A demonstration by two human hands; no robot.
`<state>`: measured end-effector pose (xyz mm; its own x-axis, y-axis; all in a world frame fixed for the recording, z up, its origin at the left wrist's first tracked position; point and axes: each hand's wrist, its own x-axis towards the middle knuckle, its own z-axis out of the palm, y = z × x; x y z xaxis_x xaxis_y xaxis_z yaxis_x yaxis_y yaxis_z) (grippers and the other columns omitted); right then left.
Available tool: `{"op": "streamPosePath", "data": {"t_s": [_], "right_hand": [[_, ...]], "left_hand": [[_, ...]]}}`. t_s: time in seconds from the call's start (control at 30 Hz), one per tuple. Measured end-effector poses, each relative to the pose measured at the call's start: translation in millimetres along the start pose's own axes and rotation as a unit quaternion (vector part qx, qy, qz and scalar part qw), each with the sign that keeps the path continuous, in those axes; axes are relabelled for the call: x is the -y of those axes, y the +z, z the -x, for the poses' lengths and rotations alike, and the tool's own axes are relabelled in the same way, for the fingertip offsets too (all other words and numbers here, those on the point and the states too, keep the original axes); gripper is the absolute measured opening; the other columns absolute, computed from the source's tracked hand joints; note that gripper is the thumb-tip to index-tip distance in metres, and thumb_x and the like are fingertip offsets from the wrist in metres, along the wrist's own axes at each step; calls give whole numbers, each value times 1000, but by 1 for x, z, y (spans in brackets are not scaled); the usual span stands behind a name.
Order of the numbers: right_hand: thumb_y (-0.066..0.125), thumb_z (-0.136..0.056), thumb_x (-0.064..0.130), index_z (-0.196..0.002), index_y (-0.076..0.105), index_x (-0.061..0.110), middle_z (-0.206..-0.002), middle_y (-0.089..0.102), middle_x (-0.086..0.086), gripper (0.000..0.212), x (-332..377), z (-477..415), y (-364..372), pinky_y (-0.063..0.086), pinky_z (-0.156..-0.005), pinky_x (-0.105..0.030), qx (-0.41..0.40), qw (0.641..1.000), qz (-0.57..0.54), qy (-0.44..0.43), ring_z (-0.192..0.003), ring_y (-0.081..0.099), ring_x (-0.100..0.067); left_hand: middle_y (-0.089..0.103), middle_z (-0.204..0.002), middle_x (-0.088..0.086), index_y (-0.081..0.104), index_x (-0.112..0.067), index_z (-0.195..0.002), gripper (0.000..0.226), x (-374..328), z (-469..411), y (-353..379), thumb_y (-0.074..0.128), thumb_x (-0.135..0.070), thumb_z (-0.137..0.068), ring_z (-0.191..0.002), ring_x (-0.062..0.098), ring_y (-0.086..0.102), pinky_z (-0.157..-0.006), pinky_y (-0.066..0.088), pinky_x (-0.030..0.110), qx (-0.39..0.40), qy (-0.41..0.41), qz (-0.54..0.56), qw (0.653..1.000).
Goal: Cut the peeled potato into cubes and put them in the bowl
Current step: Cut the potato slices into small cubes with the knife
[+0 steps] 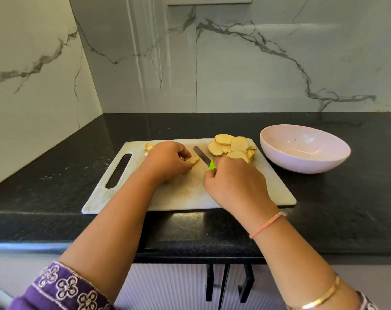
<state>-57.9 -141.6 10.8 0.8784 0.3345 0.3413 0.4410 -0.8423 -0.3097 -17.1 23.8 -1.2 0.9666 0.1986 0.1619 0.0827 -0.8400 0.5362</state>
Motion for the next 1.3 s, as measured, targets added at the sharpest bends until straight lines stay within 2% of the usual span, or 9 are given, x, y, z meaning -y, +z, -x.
{"op": "streamPosePath", "data": {"t_s": [0.1, 0.17, 0.33, 0.6, 0.8, 0.9, 1.07, 1.2, 1.3], "right_hand": [[43, -93, 29, -84, 54, 17, -63, 40, 4, 19, 1, 1, -1, 27, -48, -25, 5, 1000, 13, 9, -67, 47, -21], [42, -94, 30, -83, 50, 18, -62, 37, 4, 18, 2, 3, 0, 30, -52, -27, 10, 1000, 19, 10, -68, 46, -21], [41, -95, 29, -94, 58, 17, -68, 42, 2, 21, 6, 6, 6, 32, -57, -27, 4, 1000, 22, -4, -69, 45, -21], [42, -95, 28, -92, 58, 16, -63, 38, 4, 20, 2, 2, 8, 32, -53, -27, 16, 1000, 18, 2, -67, 45, -20], [42, -94, 27, -92, 58, 15, -64, 42, 3, 20, 0, 3, 10, 34, -55, -27, 20, 1000, 6, 10, -68, 47, -21], [41, -94, 27, -87, 55, 16, -62, 41, 4, 19, 1, 5, 10, 30, -50, -26, 10, 1000, 7, 5, -63, 45, -19], [41, -94, 27, -92, 58, 16, -61, 40, 5, 20, -1, 5, 7, 27, -48, -26, 5, 1000, 8, 9, -64, 46, -20], [42, -94, 27, -86, 55, 16, -63, 41, 4, 19, 1, 2, 3, 27, -48, -25, 8, 1000, 4, 13, -66, 46, -21], [43, -94, 27, -83, 53, 17, -70, 47, 1, 17, 5, -1, -1, 34, -56, -27, 13, 1000, -2, 14, -70, 48, -22]], "left_hand": [[65, -105, -4, 68, -22, -112, 27, 0, -1, -1, 68, -23, -85, -86, 9, 57, -70, 46, 19, 0, 1, 4, 1000], [65, -108, -3, 67, -21, -114, 29, 0, -2, -1, 69, -21, -85, -91, 10, 58, -74, 47, 20, 1, 0, 10, 1000], [64, -102, -5, 68, -23, -111, 26, 0, -2, -1, 70, -23, -84, -90, 9, 59, -62, 44, 16, -4, 3, 22, 1000], [70, -104, 0, 71, -17, -110, 25, 0, -1, 3, 69, -22, -86, -84, 7, 58, -73, 43, 17, -32, 34, 6, 999], [68, -114, 2, 68, -18, -117, 33, 1, 2, 1, 71, -24, -84, -98, 12, 61, -81, 45, 19, -21, 44, 6, 999], [69, -114, 1, 70, -20, -114, 30, 2, 2, 1, 70, -26, -85, -99, 14, 63, -84, 50, 25, -8, 39, 0, 999], [69, -115, -1, 71, -18, -111, 24, -1, 0, 0, 66, -21, -88, -104, 15, 61, -94, 48, 28, 6, 39, -7, 999], [70, -111, -1, 72, -16, -109, 22, -3, 0, 0, 67, -20, -88, -101, 14, 62, -93, 49, 29, -7, 39, -14, 999], [72, -106, -1, 74, -16, -105, 20, -4, 0, 2, 67, -22, -87, -96, 14, 63, -88, 51, 29, -19, 31, -17, 999]]}}
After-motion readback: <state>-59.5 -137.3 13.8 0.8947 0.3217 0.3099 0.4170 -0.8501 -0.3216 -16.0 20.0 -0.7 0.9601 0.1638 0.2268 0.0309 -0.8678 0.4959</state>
